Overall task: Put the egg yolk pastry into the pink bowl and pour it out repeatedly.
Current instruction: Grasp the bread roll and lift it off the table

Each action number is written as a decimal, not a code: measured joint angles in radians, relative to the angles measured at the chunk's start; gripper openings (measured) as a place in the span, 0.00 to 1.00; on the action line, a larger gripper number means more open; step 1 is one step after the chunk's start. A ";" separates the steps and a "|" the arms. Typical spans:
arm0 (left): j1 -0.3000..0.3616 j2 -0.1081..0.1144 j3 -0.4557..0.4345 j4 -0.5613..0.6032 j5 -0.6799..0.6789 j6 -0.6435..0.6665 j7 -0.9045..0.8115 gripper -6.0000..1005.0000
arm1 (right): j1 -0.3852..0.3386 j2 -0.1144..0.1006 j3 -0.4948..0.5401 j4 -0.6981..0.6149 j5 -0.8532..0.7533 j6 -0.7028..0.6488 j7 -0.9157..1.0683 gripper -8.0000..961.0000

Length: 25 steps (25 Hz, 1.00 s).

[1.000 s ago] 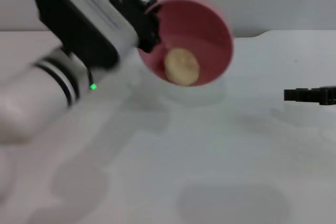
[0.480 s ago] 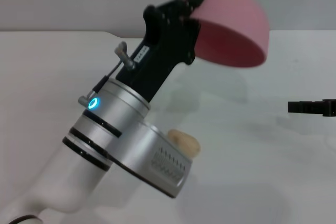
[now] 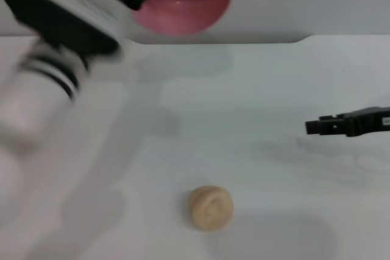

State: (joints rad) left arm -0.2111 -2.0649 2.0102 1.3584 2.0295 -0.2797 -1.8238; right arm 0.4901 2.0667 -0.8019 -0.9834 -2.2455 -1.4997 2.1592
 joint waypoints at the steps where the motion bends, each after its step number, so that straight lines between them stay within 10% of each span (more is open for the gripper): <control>1: -0.009 0.001 -0.059 0.009 -0.040 0.099 -0.006 0.00 | 0.013 0.001 -0.015 0.004 0.000 0.007 -0.005 0.55; 6: -0.224 0.015 -0.572 -0.190 -0.137 0.857 -0.238 0.00 | 0.088 0.002 -0.071 0.068 0.001 0.058 -0.041 0.55; 10: -0.360 0.025 -0.867 -0.351 0.055 1.242 -0.373 0.00 | 0.123 0.003 -0.115 0.096 0.002 0.075 -0.068 0.56; 25: -0.319 0.026 -1.000 -0.046 0.604 1.777 -0.769 0.00 | 0.270 0.010 -0.569 0.239 0.149 0.100 -0.096 0.61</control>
State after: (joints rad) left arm -0.5296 -2.0393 1.0098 1.3123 2.6334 1.4969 -2.5927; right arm 0.7602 2.0765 -1.3705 -0.7449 -2.0965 -1.3998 2.0632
